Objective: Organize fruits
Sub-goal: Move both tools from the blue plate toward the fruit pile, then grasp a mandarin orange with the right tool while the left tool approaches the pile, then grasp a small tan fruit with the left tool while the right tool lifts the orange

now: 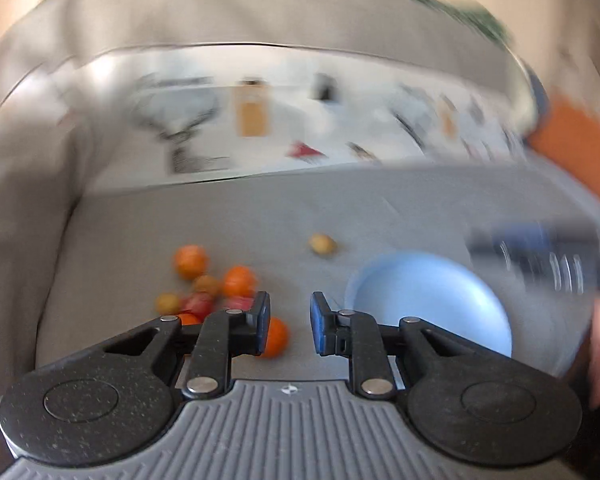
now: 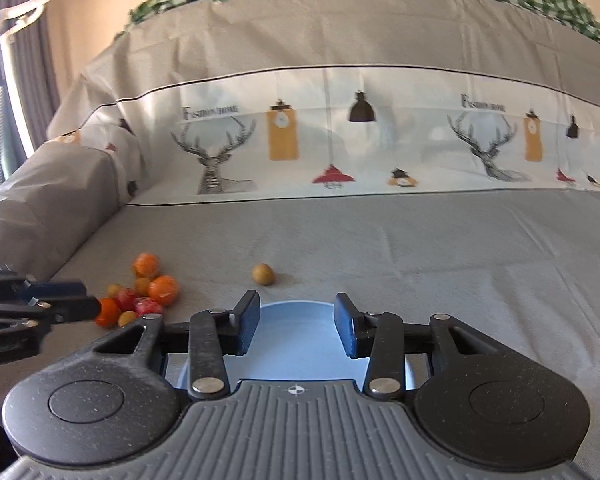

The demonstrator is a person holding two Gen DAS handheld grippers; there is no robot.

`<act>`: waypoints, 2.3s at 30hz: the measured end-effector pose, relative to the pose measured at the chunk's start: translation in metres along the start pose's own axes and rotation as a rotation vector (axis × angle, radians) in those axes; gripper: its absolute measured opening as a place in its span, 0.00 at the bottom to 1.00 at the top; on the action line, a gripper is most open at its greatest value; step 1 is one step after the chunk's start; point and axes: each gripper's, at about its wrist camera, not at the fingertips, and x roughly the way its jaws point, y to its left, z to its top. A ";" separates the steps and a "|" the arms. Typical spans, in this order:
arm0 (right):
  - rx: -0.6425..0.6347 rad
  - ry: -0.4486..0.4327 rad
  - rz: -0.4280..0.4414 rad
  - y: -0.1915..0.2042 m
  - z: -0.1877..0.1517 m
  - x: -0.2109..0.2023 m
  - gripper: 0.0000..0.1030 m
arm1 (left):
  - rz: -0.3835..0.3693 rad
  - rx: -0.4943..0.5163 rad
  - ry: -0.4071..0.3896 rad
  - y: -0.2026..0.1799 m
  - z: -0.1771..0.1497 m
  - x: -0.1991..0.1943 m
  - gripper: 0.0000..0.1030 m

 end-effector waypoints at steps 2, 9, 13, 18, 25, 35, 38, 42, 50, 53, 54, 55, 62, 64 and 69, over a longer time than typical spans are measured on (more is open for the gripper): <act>-0.027 0.010 0.016 0.008 -0.002 0.005 0.42 | 0.005 -0.154 0.023 0.027 0.002 0.006 0.23; -0.009 0.043 0.092 0.033 -0.002 0.025 0.42 | 0.007 -0.385 0.022 0.064 0.008 0.013 0.23; -0.029 0.068 0.132 0.055 -0.004 0.036 0.41 | 0.020 -0.439 0.049 0.075 0.008 0.021 0.23; -0.083 0.092 0.200 0.086 -0.008 0.049 0.40 | 0.037 -0.507 0.069 0.089 0.004 0.026 0.23; -0.129 0.132 0.242 0.115 -0.008 0.070 0.40 | 0.028 -0.372 0.097 0.069 0.009 0.041 0.23; -0.196 0.234 0.189 0.139 -0.019 0.122 0.44 | 0.042 -0.301 0.107 0.057 0.008 0.070 0.22; -0.220 0.270 0.167 0.141 -0.025 0.133 0.45 | 0.045 -0.302 0.123 0.058 0.007 0.076 0.22; -0.205 0.285 0.183 0.137 -0.023 0.133 0.35 | 0.056 -0.305 0.149 0.061 0.006 0.083 0.22; -0.154 0.296 0.143 0.113 -0.012 0.117 0.34 | 0.124 -0.211 0.213 0.048 0.002 0.096 0.24; -0.140 0.281 0.141 0.105 -0.009 0.111 0.34 | 0.152 -0.155 0.239 0.040 0.000 0.100 0.27; -0.139 0.278 0.136 0.104 -0.009 0.110 0.34 | 0.158 -0.138 0.245 0.038 -0.001 0.101 0.27; -0.135 0.277 0.134 0.103 -0.008 0.109 0.34 | 0.167 -0.120 0.247 0.036 -0.002 0.102 0.27; -0.126 0.262 0.143 0.100 -0.003 0.102 0.34 | 0.194 -0.053 0.239 0.027 -0.005 0.103 0.27; -0.125 0.250 0.144 0.100 0.000 0.099 0.34 | 0.186 -0.048 0.212 0.024 -0.004 0.096 0.27; -0.090 0.204 0.148 0.094 0.008 0.087 0.34 | 0.190 -0.017 0.134 0.010 -0.001 0.073 0.27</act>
